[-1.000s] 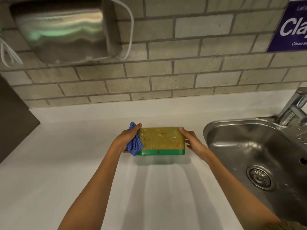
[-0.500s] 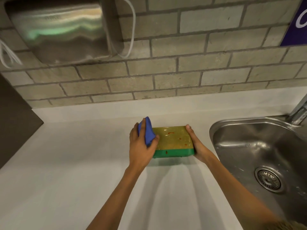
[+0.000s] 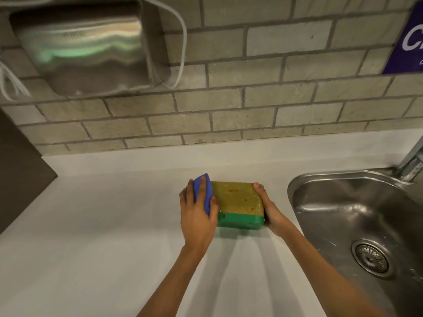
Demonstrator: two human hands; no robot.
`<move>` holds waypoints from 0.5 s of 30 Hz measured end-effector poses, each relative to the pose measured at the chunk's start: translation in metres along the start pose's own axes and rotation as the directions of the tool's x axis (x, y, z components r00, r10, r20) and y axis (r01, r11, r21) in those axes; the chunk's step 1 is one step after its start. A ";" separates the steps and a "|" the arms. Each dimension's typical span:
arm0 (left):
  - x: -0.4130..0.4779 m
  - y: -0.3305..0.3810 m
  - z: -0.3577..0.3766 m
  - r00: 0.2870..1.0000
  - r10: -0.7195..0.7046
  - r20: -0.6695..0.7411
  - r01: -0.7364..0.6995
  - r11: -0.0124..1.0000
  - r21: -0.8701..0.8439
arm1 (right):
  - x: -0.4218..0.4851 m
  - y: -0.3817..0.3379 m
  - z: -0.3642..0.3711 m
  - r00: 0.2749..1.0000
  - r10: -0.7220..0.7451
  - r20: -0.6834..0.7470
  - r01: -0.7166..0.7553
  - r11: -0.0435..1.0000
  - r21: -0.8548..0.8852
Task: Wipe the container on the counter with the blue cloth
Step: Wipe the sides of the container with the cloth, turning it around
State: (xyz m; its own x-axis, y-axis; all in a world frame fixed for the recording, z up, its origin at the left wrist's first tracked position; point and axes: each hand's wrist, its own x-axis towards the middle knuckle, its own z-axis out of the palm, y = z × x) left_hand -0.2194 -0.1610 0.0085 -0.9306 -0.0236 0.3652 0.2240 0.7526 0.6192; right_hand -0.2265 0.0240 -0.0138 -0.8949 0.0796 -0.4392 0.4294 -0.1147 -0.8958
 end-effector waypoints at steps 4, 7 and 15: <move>-0.016 0.001 -0.001 0.977 0.213 0.003 -0.212 0.969 0.125 | -0.001 -0.001 0.002 1.000 0.008 -0.021 -0.008 1.000 0.010; -0.032 -0.008 0.004 0.994 0.077 -0.082 -0.081 0.996 -0.035 | -0.001 -0.002 0.003 0.999 0.006 -0.033 -0.006 1.000 0.006; -0.039 0.020 0.014 0.967 0.256 -0.024 -0.248 0.954 0.170 | -0.009 0.004 0.001 0.997 0.045 -0.063 -0.045 0.999 0.004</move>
State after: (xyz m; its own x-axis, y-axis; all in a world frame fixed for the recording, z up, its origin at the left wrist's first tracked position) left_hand -0.1824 -0.1356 -0.0028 -0.8354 0.1541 0.5276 0.3952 0.8355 0.3817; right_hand -0.2171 0.0217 -0.0136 -0.8652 0.1368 -0.4824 0.4686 -0.1217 -0.8750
